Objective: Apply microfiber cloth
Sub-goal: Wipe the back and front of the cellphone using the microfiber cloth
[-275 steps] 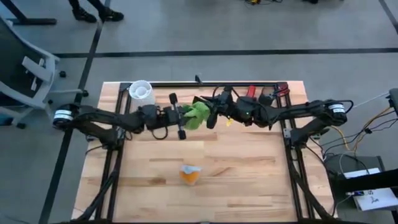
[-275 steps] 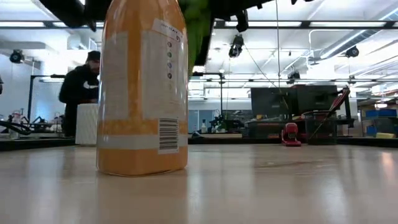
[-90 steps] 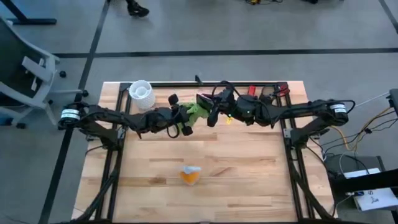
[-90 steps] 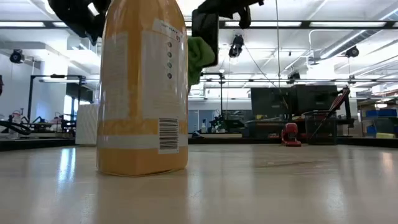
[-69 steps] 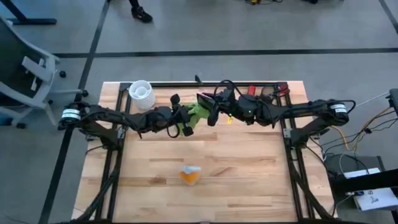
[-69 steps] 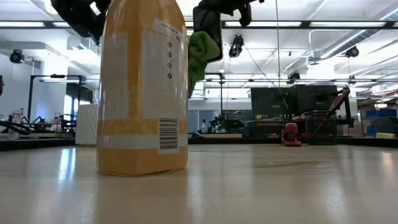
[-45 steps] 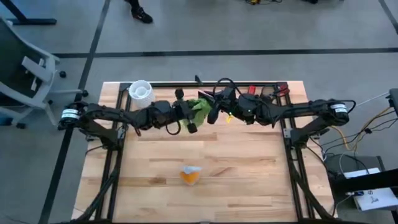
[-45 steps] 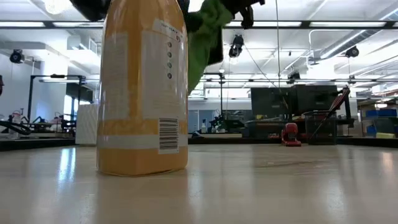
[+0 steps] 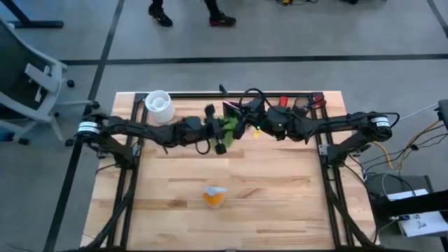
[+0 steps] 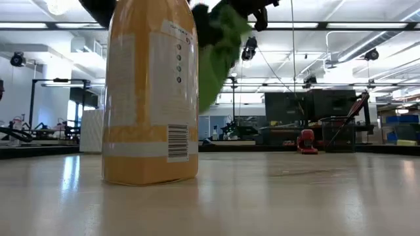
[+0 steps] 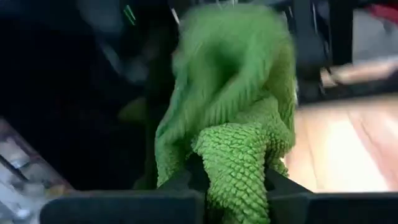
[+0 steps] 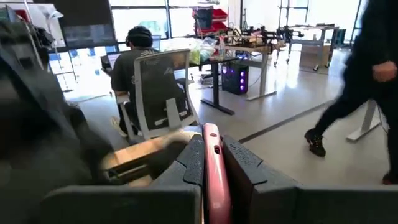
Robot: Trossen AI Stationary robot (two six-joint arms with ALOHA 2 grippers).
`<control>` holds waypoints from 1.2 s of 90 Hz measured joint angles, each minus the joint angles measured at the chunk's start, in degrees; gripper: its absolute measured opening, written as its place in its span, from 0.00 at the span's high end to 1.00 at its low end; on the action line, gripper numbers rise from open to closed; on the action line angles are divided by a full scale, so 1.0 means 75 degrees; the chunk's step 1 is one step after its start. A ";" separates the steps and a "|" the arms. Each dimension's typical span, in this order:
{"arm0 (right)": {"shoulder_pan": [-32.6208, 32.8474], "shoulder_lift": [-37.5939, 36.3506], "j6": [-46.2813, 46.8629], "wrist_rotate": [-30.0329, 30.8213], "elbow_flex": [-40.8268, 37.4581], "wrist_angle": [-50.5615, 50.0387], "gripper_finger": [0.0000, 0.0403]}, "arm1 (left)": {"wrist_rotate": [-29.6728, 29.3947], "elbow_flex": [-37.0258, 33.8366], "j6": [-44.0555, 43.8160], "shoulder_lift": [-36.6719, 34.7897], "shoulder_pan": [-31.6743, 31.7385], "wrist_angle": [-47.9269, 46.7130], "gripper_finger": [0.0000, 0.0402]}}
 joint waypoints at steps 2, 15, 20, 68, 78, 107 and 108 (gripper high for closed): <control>0.0000 0.0000 -0.0009 -0.0001 0.0000 -0.0001 0.98 | -0.0032 -0.0001 -0.0001 0.0102 0.0000 0.0005 0.95; 0.0094 -0.0062 0.0015 -0.0030 0.0001 -0.0052 0.98 | -0.0912 -0.0004 0.0256 0.0540 0.0000 -0.0316 0.95; 0.0151 -0.0132 0.0156 -0.0131 0.0026 -0.0120 0.98 | -0.1367 -0.0037 0.0355 0.0583 0.0022 -0.0646 0.95; 0.0399 -0.0149 -0.0041 0.0450 0.0000 -0.1288 0.98 | -0.1535 -0.0114 0.0250 -0.0538 0.0000 -0.3308 0.95; 0.0393 -0.0149 -0.0240 0.0704 -0.0003 -0.1409 0.98 | -0.0438 -0.0130 -0.0243 -0.0756 -0.0003 -0.3920 0.95; 0.0434 0.0265 -0.0263 0.0653 -0.0009 -0.1407 0.98 | 0.1007 -0.0411 -0.0341 -0.0746 0.0002 -0.1391 0.95; 0.0435 0.0278 -0.0247 0.0614 -0.0009 -0.1399 0.98 | 0.1004 -0.0412 -0.0317 -0.0746 0.0012 -0.1381 0.95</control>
